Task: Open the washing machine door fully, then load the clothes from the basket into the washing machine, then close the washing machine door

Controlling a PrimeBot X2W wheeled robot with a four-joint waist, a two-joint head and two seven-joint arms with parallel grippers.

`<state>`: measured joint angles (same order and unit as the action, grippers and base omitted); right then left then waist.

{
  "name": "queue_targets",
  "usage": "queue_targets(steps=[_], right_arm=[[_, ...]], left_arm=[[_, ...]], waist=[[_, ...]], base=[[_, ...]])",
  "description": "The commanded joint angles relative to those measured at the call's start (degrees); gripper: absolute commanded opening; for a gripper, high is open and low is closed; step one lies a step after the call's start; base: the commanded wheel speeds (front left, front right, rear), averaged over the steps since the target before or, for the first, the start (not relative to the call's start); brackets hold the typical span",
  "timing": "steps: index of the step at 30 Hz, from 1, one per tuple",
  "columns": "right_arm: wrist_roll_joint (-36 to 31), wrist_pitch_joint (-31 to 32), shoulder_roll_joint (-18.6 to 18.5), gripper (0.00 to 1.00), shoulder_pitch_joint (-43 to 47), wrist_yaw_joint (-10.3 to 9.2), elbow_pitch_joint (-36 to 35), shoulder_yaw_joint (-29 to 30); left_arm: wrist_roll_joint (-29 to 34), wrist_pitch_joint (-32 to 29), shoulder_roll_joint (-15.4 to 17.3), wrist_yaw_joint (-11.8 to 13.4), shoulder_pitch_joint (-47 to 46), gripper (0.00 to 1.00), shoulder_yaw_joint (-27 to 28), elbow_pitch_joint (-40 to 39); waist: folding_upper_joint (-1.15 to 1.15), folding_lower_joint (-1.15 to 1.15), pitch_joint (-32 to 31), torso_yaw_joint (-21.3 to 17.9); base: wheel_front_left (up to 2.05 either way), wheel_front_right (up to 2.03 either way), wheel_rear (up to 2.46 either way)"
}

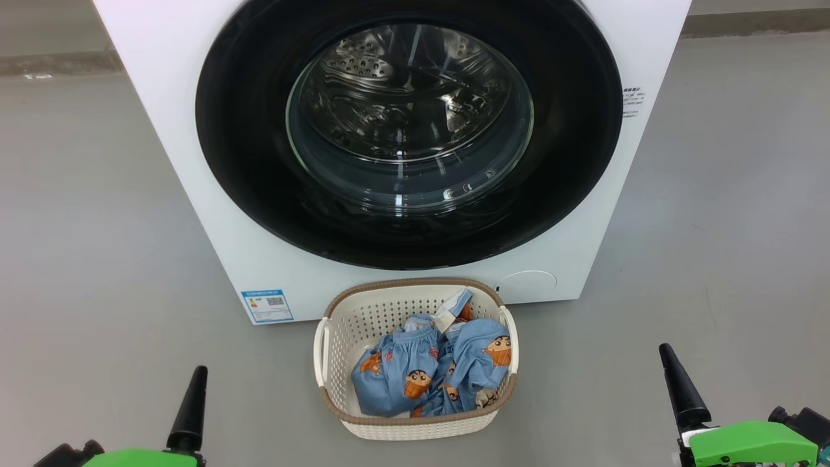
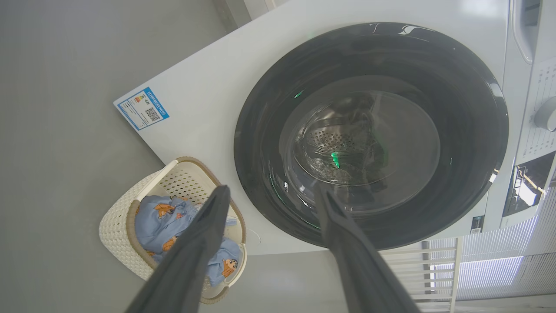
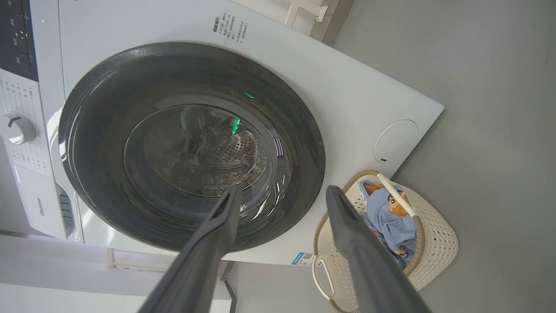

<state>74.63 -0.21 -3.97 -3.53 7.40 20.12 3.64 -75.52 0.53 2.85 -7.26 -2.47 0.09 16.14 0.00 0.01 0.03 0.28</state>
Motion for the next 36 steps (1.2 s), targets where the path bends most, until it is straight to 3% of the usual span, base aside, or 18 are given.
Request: queue_targets(steps=[1, 22, 36], right_arm=[[-0.6, -0.7, -0.9, 1.00, -2.8, 0.03, -1.3, -0.8], [-14.7, -3.5, -3.2, 1.00, -4.0, 0.05, -0.2, -3.7], [-28.3, -5.6, -4.4, 1.00, -5.1, 0.05, 1.1, -4.3]], left_arm=[[0.8, 0.3, 1.1, -0.1, -2.2, 1.00, 0.5, -1.8], [14.7, 4.0, 2.9, -0.1, -2.7, 1.00, -1.8, -3.1], [25.5, 6.4, 3.9, -0.2, -2.9, 1.00, -3.4, -4.3]], waist=[[0.00, 0.00, 0.0, 0.0], [0.00, 0.00, 0.1, 0.1], [0.00, 0.00, 0.0, 0.1]], base=[[0.00, 0.00, 0.00], [0.00, 0.00, 0.00], [0.00, 0.00, 0.00]])
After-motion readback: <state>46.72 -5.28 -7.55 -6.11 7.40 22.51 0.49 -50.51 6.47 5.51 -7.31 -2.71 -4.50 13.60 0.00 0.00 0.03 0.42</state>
